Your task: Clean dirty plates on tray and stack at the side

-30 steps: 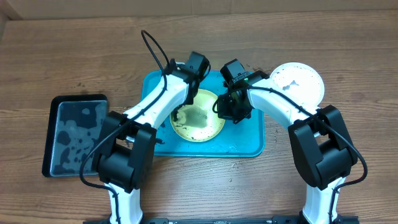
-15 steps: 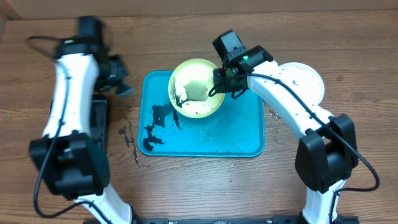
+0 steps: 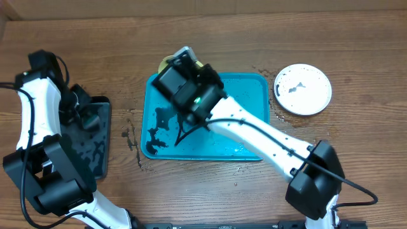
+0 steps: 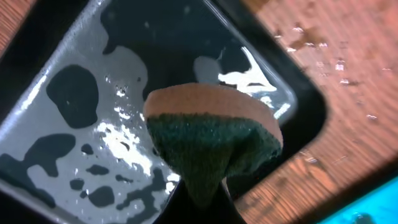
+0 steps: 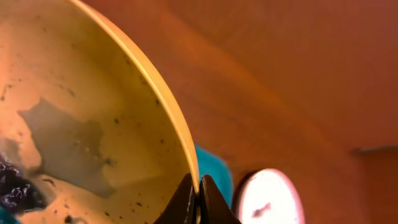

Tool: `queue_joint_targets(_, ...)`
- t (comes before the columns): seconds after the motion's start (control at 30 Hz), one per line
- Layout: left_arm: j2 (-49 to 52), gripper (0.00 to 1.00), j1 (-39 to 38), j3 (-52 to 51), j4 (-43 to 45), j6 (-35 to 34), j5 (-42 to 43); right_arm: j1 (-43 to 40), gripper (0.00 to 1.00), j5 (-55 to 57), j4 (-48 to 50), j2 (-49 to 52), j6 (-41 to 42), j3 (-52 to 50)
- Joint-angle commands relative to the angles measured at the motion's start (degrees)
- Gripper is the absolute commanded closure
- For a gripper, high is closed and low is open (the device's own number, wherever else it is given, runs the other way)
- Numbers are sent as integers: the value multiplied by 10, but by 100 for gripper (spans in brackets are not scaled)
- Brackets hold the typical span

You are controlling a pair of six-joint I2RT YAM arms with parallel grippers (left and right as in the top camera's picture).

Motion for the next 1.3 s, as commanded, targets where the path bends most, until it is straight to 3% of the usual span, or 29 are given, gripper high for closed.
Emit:
queue_joint_targets(0.0, -11, 96, 13, -39, 26, -9, -38, 16, 96, 127, 17, -20, -61, 16)
queue_joint_targets(0.13, -11, 96, 28, -64, 31, -50, -116, 21, 96, 127, 16, -20, -71, 16)
queue_joint_targets(0.4, -11, 94, 44, -83, 31, -50, -111, 21, 96, 127, 14, -20, -95, 16)
queue_joint_targets(0.63, -11, 57, 44, -83, 31, -50, -110, 21, 96, 140, 17, -20, -109, 16)
queue_joint_targets(0.87, -12, 57, 44, -73, 30, -49, -89, 21, 96, 147, 29, -20, -109, 16)
queue_joint_targets(0.97, -12, 54, 47, -35, 9, -50, -65, 21, 96, 231, 64, -20, -110, 16)
queue_joint_targets(1.1, -12, 35, 52, 32, -12, -49, 5, 19, 96, 271, 98, -20, -148, 16)
queue_joint_targets(1.2, -12, 0, 51, 57, -10, -50, 42, 19, 96, 224, 94, -20, -153, 15)
queue_joint_targets(1.27, -12, 0, 51, 57, -9, -49, 66, 19, 96, 150, 72, -20, -151, 15)
